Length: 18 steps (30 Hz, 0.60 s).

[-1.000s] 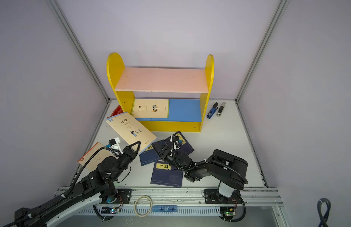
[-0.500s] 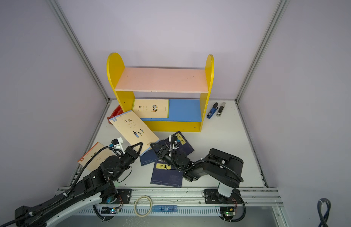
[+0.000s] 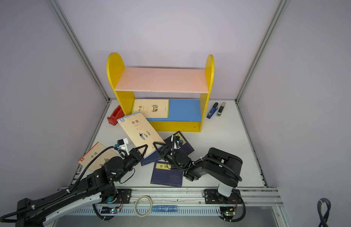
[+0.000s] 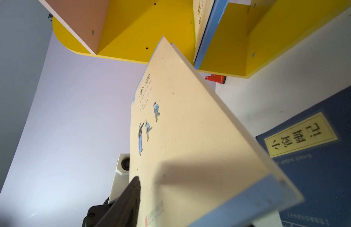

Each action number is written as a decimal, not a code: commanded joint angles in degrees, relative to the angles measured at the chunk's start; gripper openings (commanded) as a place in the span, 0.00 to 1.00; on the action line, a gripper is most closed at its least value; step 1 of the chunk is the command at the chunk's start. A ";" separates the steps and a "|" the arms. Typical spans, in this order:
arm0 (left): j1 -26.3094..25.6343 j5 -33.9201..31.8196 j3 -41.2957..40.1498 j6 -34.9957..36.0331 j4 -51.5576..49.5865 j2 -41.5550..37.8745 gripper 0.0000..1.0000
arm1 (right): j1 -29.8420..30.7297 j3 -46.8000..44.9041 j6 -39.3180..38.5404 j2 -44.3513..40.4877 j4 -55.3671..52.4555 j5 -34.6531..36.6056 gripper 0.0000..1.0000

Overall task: Stacking books/files
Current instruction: Pass the book.

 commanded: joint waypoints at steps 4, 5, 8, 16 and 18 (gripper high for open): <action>-1.45 -0.90 -0.31 -0.83 4.50 2.13 0.00 | -0.78 -1.81 -1.22 -2.79 2.71 2.09 0.47; -1.70 -1.01 -0.31 -0.94 4.56 2.42 0.00 | -0.84 -1.90 -1.59 -3.05 2.71 2.03 0.43; -2.40 -1.29 -0.30 -1.58 5.16 3.51 0.00 | -0.86 -2.18 -2.16 -3.95 2.62 1.87 0.28; -3.12 1.53 2.93 -1.56 4.72 7.61 0.00 | -1.10 -3.17 -3.93 -5.55 2.21 2.64 0.00; -2.96 1.83 3.75 -0.49 3.91 7.54 0.13 | -1.21 -3.56 -4.59 -6.59 1.28 2.82 0.00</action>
